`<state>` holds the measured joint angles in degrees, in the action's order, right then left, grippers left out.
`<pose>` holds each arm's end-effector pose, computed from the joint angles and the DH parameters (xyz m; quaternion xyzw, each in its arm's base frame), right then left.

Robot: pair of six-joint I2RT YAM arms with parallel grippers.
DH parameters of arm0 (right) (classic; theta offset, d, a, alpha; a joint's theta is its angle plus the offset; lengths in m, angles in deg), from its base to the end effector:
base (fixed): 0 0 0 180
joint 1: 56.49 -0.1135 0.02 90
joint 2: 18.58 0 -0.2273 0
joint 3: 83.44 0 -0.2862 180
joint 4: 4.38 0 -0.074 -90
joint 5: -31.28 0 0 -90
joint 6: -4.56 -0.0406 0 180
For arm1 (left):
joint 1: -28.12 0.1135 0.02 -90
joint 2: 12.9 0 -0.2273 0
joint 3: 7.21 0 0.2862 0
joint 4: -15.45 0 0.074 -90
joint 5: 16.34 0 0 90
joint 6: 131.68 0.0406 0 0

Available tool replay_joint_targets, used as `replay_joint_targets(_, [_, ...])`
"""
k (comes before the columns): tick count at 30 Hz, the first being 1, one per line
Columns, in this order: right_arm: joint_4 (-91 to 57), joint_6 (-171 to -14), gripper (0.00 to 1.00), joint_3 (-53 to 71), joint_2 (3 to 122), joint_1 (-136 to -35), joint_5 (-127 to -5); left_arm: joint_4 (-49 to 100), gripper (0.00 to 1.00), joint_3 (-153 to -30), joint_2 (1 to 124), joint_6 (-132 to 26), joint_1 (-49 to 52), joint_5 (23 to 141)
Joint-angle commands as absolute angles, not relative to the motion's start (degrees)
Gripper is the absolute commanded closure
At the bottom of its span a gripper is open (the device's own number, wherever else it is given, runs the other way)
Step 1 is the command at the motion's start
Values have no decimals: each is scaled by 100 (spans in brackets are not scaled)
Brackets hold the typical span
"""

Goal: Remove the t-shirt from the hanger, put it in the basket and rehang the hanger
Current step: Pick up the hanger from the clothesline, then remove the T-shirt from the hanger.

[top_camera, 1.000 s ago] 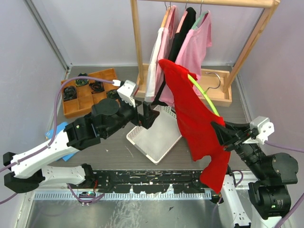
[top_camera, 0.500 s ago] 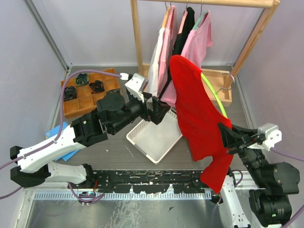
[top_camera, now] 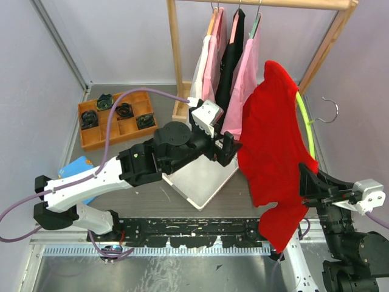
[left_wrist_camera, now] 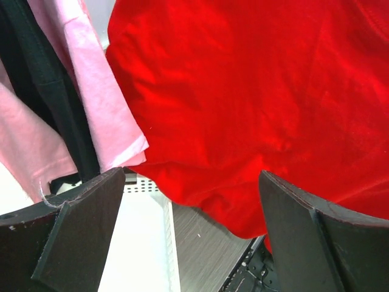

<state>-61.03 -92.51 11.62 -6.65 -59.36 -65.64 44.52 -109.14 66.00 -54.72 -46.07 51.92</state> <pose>-0.0093 0.0044 0.4664 -0.0264 0.5996 0.1053 0.7929 0.1100 -0.3334 0.4368 0.2627 0.6927 -0.3516 0.5723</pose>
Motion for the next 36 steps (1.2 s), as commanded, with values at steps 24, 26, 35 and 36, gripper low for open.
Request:
replay_joint_targets(24, [-5160, -9280, 100, 1685, -430, -5921, -6308, 3956, 2, -10661, 6218, -5524, -4676, 4824])
replay_joint_targets(26, [-5142, -9272, 99, 1740, -413, -5921, -6295, 3838, 2, -10523, 6171, -5655, -4677, 4917])
replay_joint_targets(35, [-5047, -9262, 99, 1883, -363, -5921, -6302, 3712, 2, -10487, 6198, -5778, -4679, 4958])
replay_joint_targets(36, [-5061, -9250, 99, 1874, -364, -5921, -6310, 3717, 2, -10598, 6275, -5713, -4681, 4945])
